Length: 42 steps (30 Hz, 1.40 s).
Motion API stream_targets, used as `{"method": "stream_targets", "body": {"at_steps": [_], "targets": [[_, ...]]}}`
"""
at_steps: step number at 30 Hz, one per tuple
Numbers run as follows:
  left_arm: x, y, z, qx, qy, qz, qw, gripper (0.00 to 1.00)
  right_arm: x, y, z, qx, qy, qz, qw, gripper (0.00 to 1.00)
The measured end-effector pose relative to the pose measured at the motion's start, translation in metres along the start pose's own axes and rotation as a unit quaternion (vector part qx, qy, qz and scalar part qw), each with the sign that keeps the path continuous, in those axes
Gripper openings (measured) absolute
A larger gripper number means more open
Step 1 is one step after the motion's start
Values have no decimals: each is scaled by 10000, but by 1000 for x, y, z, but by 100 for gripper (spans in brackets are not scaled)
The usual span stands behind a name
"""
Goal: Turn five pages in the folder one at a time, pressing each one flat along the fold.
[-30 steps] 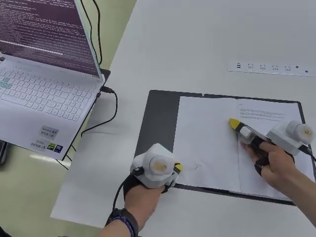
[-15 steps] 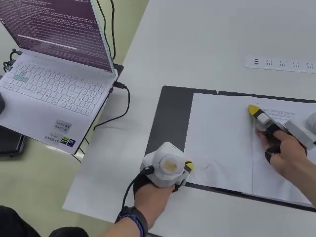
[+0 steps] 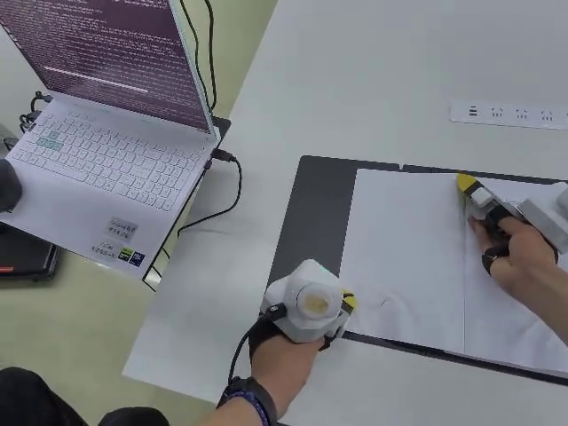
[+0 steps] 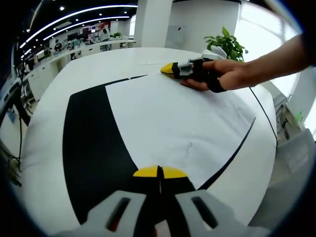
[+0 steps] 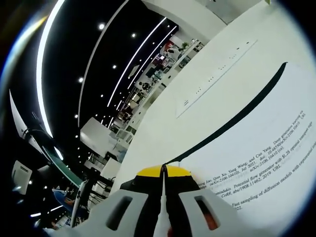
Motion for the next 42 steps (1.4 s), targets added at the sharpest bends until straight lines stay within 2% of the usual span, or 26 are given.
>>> {"method": "stream_targets", "body": {"at_steps": [6,11,23,42], "targets": [[0,1,-1,-129,-21,63,9999,0,6,-3,2,-30,88,45,9999,0],[0,1,-1,-96,-5,61,9999,0,13,-9,4,-24,151,109,9998,0],[0,1,0,-126,-55,99,9999,0,43,-28,10,247,347,235,9988,0],[1,-1,-3,-160,-49,106,9998,0,78,-57,2,173,437,268,9985,0]]}}
Point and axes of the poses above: the centre of the closed fingertips' face, and the gripper's own axes: x roughly backward along the fingers, z roughly to its left, y roughly out of its top, the point moved 1 cm from there along x, roughly backward along the fingers
